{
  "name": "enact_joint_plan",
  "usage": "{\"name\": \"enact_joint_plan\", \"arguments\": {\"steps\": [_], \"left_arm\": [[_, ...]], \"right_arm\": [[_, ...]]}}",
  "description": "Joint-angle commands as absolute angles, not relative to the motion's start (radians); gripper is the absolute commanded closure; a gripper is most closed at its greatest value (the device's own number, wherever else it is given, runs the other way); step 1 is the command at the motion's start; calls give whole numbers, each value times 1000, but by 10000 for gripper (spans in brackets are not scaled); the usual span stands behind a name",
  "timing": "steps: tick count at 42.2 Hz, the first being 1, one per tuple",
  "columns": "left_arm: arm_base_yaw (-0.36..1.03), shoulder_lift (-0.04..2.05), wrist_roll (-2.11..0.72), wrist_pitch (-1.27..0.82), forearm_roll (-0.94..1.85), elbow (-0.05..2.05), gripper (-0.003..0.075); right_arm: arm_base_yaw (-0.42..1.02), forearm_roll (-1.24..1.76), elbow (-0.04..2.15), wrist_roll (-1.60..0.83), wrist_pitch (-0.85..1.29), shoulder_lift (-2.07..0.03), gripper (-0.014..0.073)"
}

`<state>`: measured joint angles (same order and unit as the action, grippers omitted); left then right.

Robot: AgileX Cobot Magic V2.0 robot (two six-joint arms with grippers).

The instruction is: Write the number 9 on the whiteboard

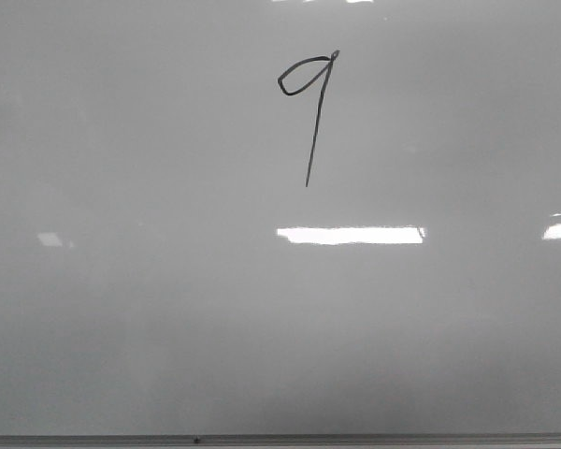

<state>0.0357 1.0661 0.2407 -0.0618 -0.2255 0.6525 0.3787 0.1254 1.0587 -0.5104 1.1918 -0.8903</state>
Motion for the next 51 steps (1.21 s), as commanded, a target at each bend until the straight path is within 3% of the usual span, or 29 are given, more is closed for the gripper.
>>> {"name": "enact_joint_plan", "arguments": {"steps": [1,20,30,35,43,51], "left_arm": [[35,1122,256,131,-217,666,639],[35,1417,254,436,-217,666,622],[35,1467,252,437,-220,670,382],[35,1462,248,431,-220,670,358],[35,1397,233,307,-224,672,361],[40,1227,221,-60,-284,746,361]], "right_arm": [[373,123,1082,-508,1138,-886,3],[373,123,1082,-508,1138,-886,3],[373,123,1082,-501,1138,-886,3],[373,123,1082,-485,1139,-886,3],[373,74,1082,-359,1177,-858,3],[373,16,1082,-99,1179,-772,3]]}}
